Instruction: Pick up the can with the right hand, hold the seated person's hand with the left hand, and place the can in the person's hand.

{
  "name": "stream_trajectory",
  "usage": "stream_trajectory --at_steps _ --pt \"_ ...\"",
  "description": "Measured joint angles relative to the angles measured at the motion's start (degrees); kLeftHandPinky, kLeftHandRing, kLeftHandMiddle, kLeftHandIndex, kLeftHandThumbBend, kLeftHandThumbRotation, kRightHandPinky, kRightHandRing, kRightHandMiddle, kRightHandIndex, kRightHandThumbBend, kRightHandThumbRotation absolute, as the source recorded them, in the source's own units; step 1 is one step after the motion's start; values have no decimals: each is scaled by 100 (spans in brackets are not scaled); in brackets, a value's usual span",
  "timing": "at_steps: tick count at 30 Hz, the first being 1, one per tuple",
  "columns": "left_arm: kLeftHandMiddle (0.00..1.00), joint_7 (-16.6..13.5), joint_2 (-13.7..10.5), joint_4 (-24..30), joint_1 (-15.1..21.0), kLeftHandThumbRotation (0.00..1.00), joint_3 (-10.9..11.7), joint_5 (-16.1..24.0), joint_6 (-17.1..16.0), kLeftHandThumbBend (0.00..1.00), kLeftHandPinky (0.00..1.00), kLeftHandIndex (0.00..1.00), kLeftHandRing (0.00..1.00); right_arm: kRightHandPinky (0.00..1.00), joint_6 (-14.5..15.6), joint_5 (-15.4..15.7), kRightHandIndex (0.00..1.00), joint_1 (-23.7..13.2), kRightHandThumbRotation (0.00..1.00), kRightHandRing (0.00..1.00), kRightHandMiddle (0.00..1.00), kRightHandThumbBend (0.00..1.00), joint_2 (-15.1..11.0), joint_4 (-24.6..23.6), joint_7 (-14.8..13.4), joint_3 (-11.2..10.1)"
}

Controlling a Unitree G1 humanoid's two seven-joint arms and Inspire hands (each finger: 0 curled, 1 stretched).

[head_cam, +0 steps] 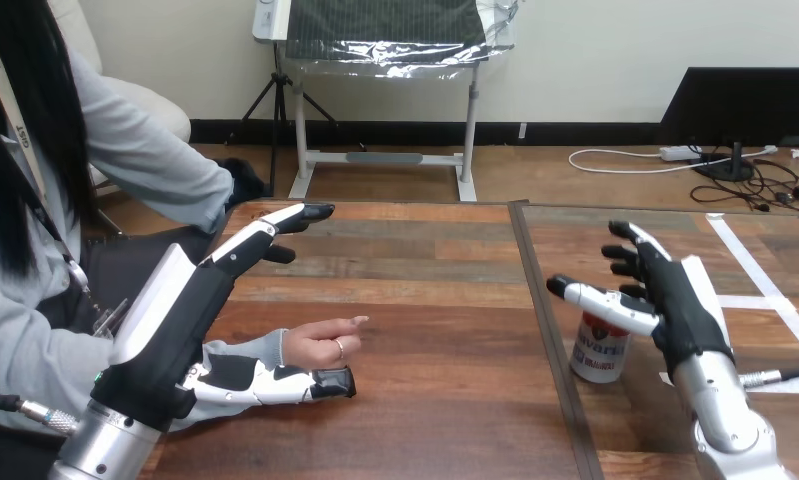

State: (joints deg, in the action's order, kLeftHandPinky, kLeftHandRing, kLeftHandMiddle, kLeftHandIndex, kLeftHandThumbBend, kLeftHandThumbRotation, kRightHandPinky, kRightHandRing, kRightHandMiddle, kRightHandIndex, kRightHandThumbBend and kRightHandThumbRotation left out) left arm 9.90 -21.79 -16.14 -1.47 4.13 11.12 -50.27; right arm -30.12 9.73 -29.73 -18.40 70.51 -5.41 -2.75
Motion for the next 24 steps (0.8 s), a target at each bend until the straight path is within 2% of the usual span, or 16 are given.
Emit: stream_trajectory --at_steps 7,19,24 --pt "87 16 0 0 -1 32 -3 -18 -32 100 75 85 86 84 0 25 92 103 44 87 87 100 1 2 -11 9" --pt "87 60 -3 -3 -2 32 -10 -153 -103 100 75 84 87 81 0 8 92 234 40 85 88 100 21 3 -20 7" --pt "87 61 -6 -5 -2 32 -11 -156 -147 100 75 84 86 74 0 -3 92 282 39 81 88 100 34 3 -19 4"
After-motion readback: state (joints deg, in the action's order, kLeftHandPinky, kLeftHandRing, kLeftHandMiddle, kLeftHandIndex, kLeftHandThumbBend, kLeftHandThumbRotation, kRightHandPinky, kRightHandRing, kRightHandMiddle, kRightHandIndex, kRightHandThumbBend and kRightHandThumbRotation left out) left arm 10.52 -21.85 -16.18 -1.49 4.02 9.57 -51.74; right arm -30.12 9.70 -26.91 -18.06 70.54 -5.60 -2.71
